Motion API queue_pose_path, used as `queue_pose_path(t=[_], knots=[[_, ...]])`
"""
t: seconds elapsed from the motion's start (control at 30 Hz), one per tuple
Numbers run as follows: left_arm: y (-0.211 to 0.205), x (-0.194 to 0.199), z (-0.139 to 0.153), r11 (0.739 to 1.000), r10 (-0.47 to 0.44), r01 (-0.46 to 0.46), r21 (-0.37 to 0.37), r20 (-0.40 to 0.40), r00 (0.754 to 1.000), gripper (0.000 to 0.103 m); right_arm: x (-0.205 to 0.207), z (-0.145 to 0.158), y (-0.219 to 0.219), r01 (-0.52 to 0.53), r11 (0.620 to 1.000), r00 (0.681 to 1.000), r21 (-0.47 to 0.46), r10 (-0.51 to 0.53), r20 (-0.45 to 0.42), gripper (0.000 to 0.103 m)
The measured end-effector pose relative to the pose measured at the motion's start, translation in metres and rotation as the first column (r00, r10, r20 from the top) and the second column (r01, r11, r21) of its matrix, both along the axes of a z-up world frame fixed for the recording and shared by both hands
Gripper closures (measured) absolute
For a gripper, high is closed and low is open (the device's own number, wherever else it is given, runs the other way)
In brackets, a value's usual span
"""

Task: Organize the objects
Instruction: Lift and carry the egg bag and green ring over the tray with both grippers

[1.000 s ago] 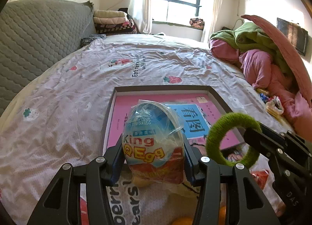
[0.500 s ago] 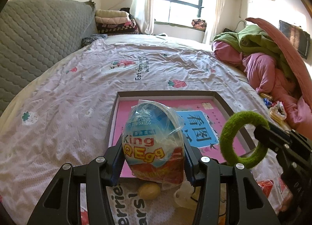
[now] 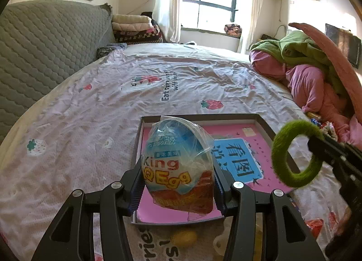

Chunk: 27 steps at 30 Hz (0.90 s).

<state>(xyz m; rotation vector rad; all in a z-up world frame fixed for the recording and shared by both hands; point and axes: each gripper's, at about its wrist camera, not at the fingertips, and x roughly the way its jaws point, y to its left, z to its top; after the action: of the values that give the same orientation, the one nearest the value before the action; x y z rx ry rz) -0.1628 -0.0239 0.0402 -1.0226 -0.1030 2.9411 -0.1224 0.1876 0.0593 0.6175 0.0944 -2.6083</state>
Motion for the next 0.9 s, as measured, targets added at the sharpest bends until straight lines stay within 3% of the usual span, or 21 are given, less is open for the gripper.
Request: queue_pose_path(t=[0.37,0.57,0.9], knots=[[-0.004,-0.018,-0.003,1.000,-0.016,0.016,-0.005,0.011,1.000,0.050,-0.018,0.004,0.011,0.032,0.999,0.999,0.011,-0.031,-0.012,0.089],[-0.006,-0.027,-0.016,0.999,-0.034,0.034,-0.009,0.035,0.999,0.050,-0.030,-0.008,0.018,0.046,0.999,0.997,-0.007,-0.046,0.055,0.089],[-0.009,-0.042,-0.042,0.999,-0.044,0.044,0.006,0.114,0.993,0.050,-0.045,-0.032,0.020,0.063,0.997,0.988,0.044,-0.068,0.139,0.089]])
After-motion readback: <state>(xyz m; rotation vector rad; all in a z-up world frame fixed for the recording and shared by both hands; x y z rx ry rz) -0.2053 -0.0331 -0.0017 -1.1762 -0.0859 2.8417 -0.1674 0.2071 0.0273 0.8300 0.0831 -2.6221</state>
